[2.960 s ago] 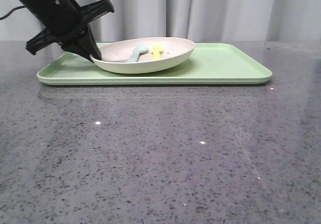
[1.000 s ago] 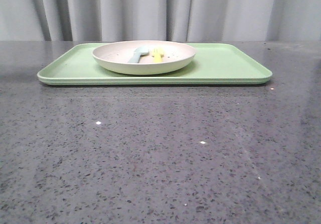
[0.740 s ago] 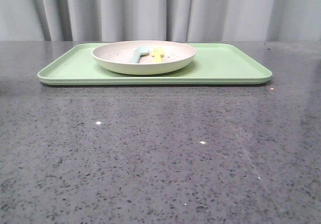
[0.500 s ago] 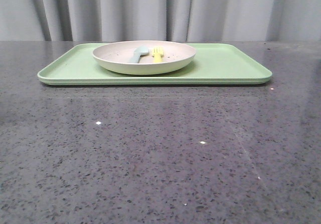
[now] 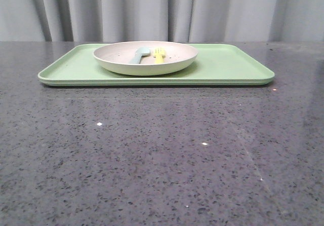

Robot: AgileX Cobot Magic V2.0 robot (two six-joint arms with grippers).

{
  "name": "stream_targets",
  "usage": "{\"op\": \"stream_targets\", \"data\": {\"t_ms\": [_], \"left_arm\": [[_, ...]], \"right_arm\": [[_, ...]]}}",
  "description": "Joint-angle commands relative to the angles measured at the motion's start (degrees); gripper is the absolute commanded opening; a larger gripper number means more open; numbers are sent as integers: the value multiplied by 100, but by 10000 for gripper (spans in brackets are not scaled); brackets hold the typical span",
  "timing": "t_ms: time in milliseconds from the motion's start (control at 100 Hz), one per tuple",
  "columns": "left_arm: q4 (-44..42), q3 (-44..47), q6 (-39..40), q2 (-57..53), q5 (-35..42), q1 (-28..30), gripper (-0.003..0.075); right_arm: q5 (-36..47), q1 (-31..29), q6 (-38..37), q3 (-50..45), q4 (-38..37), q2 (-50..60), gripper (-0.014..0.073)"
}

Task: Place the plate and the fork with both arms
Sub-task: 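Raise the left gripper away from the plate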

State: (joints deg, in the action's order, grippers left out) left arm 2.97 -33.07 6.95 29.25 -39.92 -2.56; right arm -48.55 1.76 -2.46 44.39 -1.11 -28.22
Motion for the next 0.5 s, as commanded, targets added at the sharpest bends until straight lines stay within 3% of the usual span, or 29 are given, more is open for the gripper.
{"op": "stream_targets", "data": {"t_ms": [0,190,490], "left_arm": [[2,-153,43,-2,327,10,448],[2,-153,43,-2,315,10,447],[2,-153,43,-2,211,10,447]], "right_arm": [[561,-25,39,194,-21,-95,491],[704,-25,39,406,197,-465,491],[746,-6,45,1433,665,-2123,491]]}}
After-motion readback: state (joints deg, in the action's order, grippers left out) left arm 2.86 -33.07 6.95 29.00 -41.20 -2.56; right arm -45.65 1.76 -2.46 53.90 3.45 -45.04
